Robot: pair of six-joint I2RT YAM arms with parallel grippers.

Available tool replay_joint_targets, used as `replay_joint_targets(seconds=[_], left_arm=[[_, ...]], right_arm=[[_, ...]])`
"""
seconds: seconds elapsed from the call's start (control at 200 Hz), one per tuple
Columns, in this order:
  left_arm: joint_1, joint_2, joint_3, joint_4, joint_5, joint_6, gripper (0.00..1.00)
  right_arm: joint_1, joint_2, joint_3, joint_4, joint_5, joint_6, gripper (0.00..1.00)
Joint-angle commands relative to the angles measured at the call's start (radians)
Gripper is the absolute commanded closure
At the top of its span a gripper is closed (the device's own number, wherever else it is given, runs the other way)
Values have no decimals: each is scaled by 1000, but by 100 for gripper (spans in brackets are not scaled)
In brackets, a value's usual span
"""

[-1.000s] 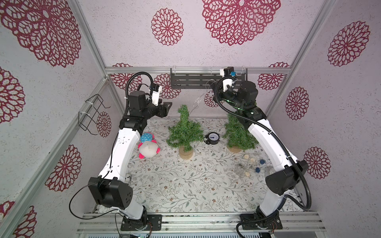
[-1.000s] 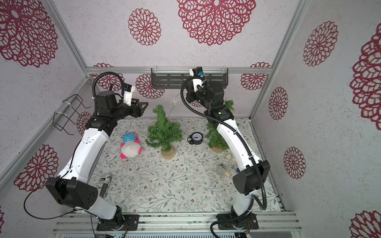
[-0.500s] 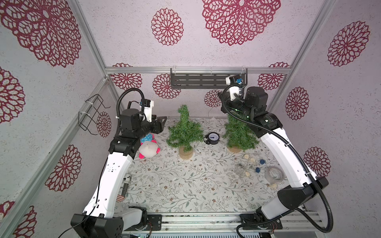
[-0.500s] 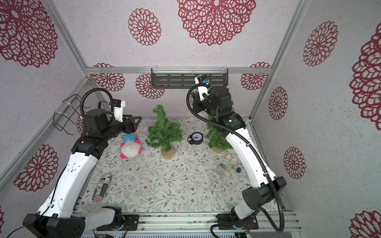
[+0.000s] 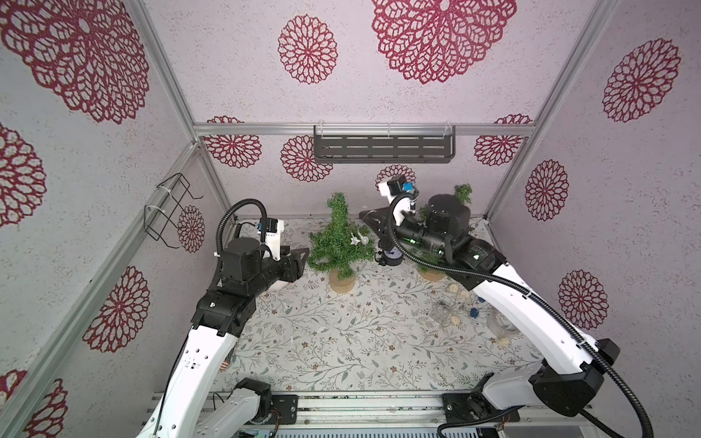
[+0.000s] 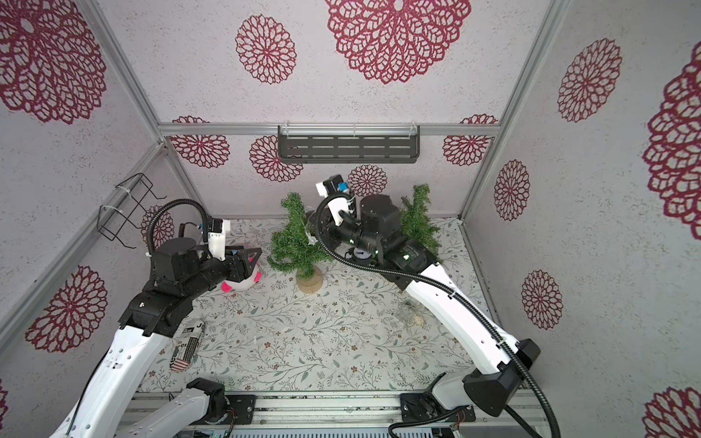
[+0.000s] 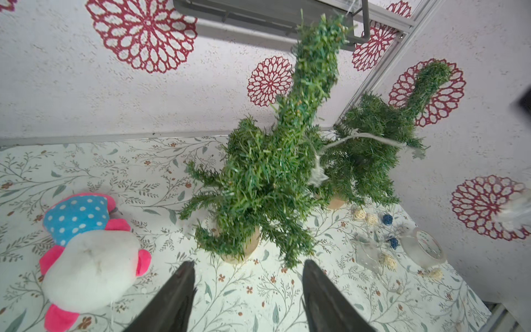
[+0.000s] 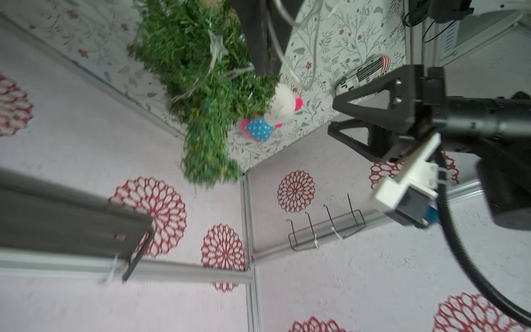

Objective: Wrap string light around the christmas tree
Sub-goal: Wrap the light string around the Christmas tree.

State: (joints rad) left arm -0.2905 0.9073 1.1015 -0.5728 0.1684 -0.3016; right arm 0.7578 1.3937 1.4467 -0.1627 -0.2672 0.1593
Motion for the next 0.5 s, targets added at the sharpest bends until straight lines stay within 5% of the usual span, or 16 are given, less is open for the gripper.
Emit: replay_joint_targets(seconds=[0.0,0.325,0.495], left_arm=[[-41,-46,-32,-35,-33,-25,38],[-155,-116,-230,71,-76,-317,39],[-209,-119,-302,181,-66,-448,30]], right_arm=[[22,-49,-121,139,-7,116,100],[106,-65,-443,319,60,232,100],[166,-112,-611,478,110,314,100]])
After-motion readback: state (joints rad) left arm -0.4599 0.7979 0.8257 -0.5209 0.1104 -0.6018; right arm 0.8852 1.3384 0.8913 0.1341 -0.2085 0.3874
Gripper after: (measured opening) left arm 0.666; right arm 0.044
